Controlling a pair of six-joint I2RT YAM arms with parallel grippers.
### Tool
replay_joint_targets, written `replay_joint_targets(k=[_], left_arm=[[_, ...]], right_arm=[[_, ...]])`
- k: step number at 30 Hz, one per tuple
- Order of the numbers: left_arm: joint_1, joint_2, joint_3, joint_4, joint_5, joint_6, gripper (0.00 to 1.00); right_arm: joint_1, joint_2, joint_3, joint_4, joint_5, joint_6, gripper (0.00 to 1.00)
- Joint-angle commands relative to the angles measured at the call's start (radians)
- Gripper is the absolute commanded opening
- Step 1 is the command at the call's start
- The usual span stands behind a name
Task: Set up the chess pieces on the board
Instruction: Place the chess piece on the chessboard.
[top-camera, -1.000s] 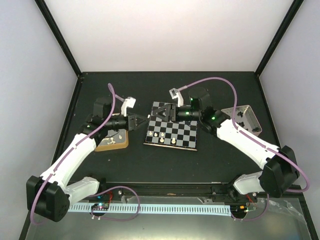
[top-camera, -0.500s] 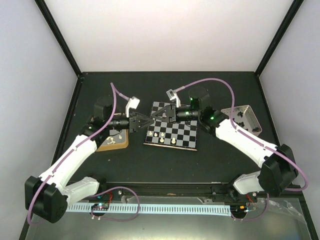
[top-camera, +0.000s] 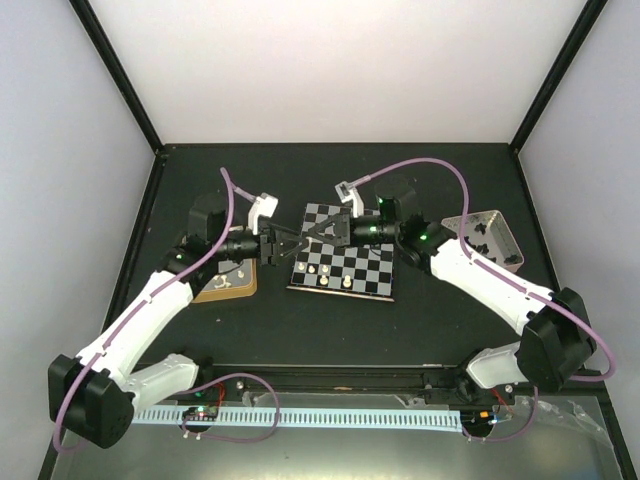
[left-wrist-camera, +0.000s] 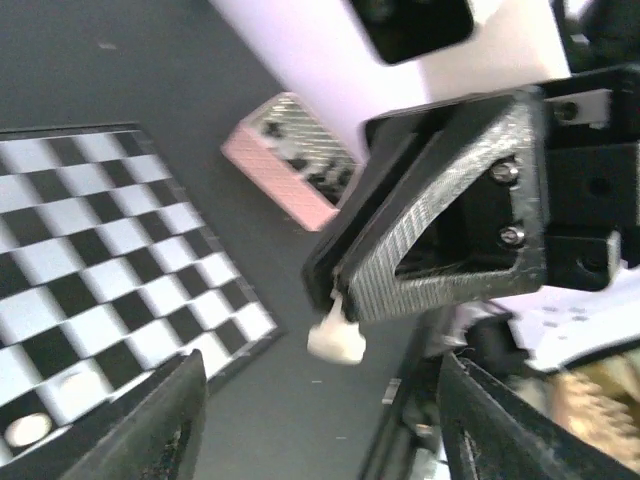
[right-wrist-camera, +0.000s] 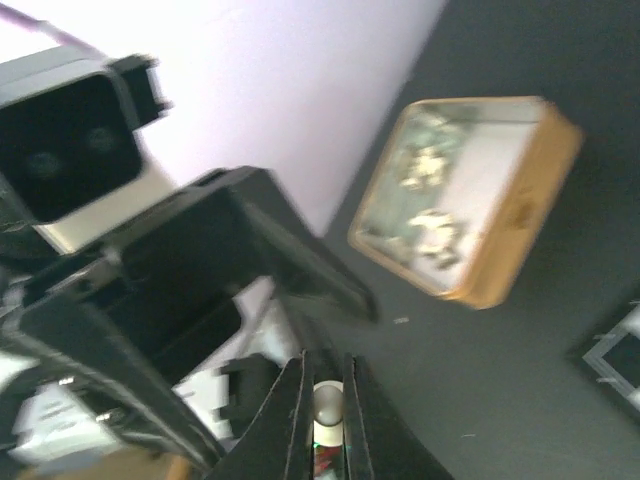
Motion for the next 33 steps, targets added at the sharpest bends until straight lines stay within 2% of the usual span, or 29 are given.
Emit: replay_joint_targets(k=[1,3,5,10,14,22,33], left_arm=[[-0.002,-0.029,0.046,-0.153,-0.300,0.070,0.67],[-0.001,-0.049,0.045,-0.196,-0.450,0.063,0.69],[0.002,-0.080,0.033,-0.207,-0.541,0.057,0.70],[0.004,-0.168,-0.035,-0.157,-0.668,0.029,0.73],[0.004,-0.214,-0.061,-0.137,-0.693,0.027,0.76],[0.005,-0.199,-0.064,-0.153,-0.685,0.030,0.77],[0.007,-0.185,-0.071,-0.156,-0.682,0.034,0.77]], right_arm=[[0.004,-0.017,0.010,-0.186,0.343,-0.201,0.03],[0.018,-0.006,0.002,-0.247,0.519,-0.279,0.02],[0.036,0.018,-0.009,-0.282,0.658,-0.337,0.02],[0.091,0.120,-0.016,-0.326,0.825,-0.403,0.02],[0.124,0.207,-0.004,-0.338,0.856,-0.407,0.03],[0.174,0.354,0.078,-0.396,0.909,-0.425,0.05],[0.179,0.418,0.108,-0.419,0.938,-0.428,0.07]])
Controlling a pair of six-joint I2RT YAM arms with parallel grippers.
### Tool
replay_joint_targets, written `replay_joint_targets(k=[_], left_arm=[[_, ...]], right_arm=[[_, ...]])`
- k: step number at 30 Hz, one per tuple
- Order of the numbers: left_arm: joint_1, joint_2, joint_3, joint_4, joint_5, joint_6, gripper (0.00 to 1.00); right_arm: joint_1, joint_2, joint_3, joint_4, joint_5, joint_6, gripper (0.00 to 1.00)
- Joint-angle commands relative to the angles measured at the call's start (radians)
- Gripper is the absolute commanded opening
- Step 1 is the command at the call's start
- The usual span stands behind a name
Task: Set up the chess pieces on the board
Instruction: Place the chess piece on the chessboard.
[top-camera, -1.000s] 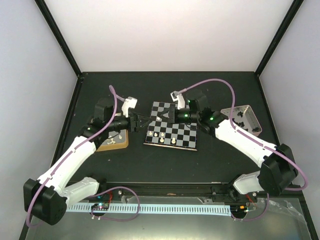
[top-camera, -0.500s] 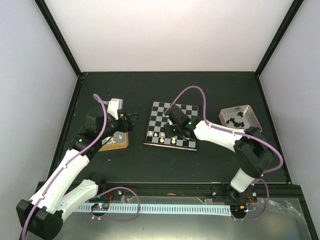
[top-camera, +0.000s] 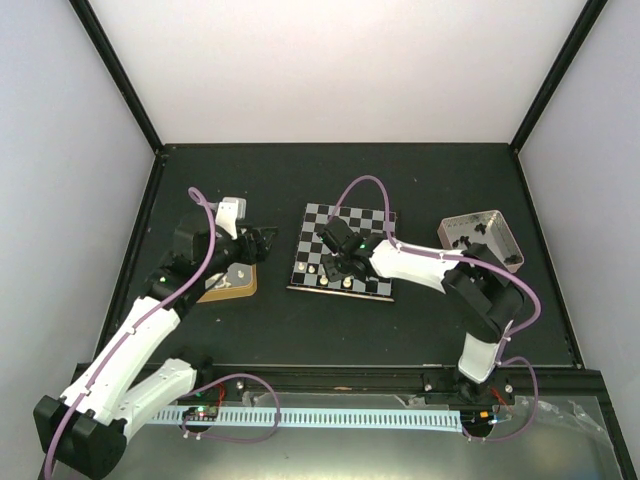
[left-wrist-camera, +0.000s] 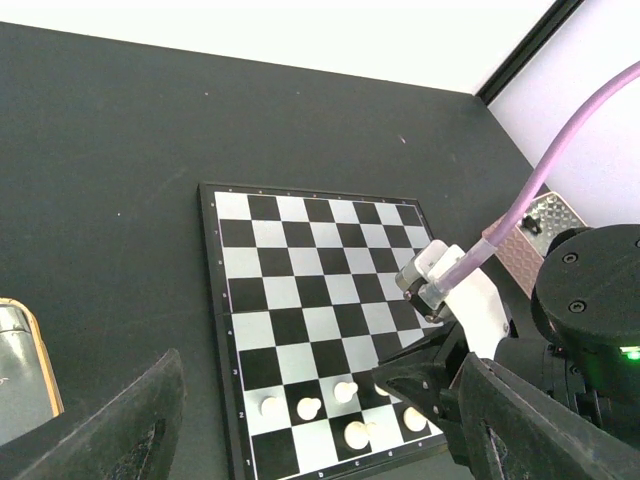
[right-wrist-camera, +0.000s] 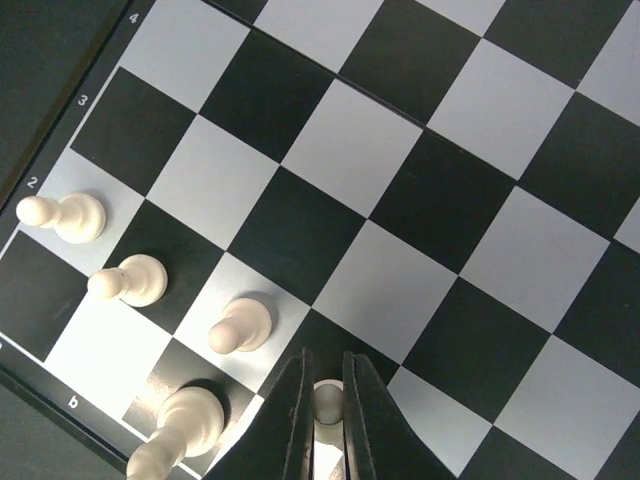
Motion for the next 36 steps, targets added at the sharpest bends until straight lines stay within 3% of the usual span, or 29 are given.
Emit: replay_joint_targets(k=[1,12,19,29,36], left_arm=[[0.006,0.011,-0.002,0.002,-0.013,0.000,0.77],[0.006,0.020,-0.003,0.000,-0.012,0.001,0.77],[0.007,0.022,-0.002,-0.003,-0.013,0.000,0.77],[0.009,0.029,0.015,-0.045,-0.100,-0.041,0.77],[0.045,0.075,0.059,-0.217,-0.222,-0.123,0.76]], right_arm=[[0.005,0.026,0.040,-0.015,0.048,-0.012,0.08],[0.005,0.058,0.060,-0.028,0.029,-0.018,0.13],[0.004,0.036,0.068,-0.040,0.003,-0.009,0.21],[0.005,-0.114,0.074,-0.086,0.037,0.026,0.26],[0.004,-0.236,0.028,-0.084,0.064,0.109,0.29]])
